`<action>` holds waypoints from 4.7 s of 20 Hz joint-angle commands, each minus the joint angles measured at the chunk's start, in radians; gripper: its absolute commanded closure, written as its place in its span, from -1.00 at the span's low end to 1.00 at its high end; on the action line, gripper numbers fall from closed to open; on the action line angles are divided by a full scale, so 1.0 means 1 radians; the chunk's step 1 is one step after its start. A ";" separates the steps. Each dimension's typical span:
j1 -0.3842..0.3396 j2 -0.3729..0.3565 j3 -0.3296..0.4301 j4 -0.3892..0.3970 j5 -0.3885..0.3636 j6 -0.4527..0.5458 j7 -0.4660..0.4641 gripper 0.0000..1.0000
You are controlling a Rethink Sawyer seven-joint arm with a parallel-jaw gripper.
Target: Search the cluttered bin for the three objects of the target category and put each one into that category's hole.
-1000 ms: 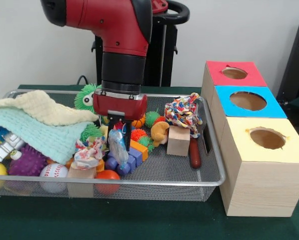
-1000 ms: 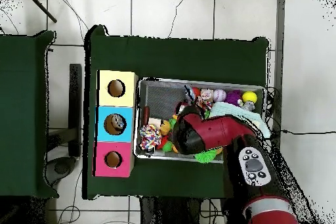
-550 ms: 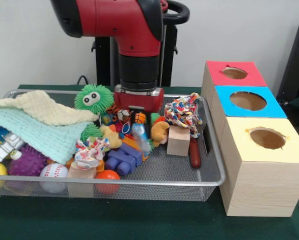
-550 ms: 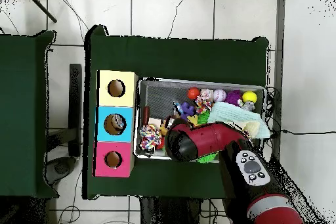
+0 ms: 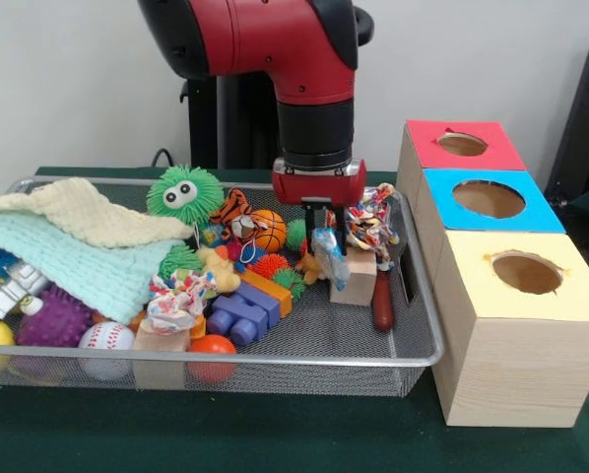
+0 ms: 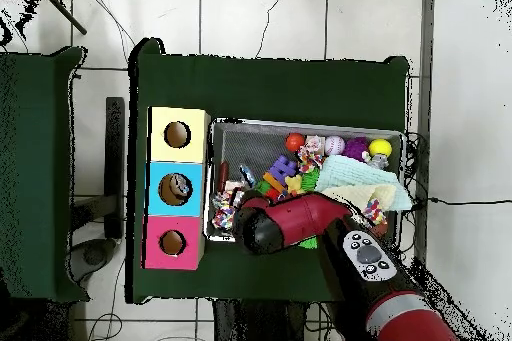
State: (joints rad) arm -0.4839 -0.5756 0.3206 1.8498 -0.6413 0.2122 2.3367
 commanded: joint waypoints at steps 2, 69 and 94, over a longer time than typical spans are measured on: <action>0.016 -0.001 0.056 0.049 0.035 0.096 -0.019 1.00; -0.061 -0.226 0.175 0.216 0.227 0.279 -0.101 1.00; -0.130 -0.224 0.239 0.235 0.179 0.269 -0.116 1.00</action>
State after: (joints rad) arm -0.6251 -0.8394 0.4968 2.0840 -0.4336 0.3779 2.3367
